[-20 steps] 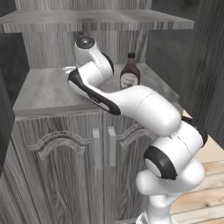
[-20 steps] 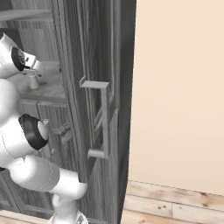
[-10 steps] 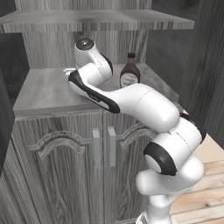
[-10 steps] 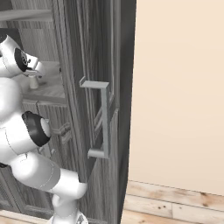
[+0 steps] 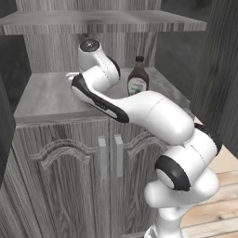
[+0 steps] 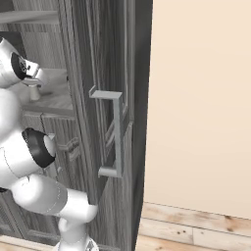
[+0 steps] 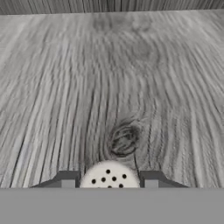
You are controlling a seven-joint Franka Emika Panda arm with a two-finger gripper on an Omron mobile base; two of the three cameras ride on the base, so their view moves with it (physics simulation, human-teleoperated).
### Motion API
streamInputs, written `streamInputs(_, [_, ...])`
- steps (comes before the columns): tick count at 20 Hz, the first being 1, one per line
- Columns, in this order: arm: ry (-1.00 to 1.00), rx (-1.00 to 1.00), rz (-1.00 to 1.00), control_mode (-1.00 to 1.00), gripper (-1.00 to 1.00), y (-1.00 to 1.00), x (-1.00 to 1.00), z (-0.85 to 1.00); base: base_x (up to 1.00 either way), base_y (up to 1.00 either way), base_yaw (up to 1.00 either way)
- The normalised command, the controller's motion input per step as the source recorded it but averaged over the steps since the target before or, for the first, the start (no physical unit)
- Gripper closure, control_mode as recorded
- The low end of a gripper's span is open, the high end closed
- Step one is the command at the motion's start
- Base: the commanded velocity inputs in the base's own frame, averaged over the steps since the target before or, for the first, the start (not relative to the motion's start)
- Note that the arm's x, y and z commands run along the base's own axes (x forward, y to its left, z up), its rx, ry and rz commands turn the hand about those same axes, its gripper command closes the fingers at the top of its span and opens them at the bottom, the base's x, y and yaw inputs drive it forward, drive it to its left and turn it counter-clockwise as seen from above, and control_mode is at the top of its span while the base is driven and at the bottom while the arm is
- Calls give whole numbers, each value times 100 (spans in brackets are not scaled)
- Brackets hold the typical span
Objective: Move the shaker and syrup bottle from the cabinet to the dining counter.
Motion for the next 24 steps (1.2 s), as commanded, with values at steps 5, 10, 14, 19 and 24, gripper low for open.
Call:
streamInputs(5, [-10, 7, 5, -100, 100, -10, -95, 50, 0, 0, 0])
streamInputs(10, [-13, 8, 5, -100, 100, -46, -100, 76, 0, 0, 0])
streamInputs(14, [-6, 1, 6, -100, 100, -89, -100, 18, 0, 0, 0])
streamInputs(19, [-1, 0, 7, -100, 100, -98, -100, -4, 0, 0, 0])
streamInputs(24, [0, 0, 8, -100, 100, -59, -91, -20, 0, 0, 0])
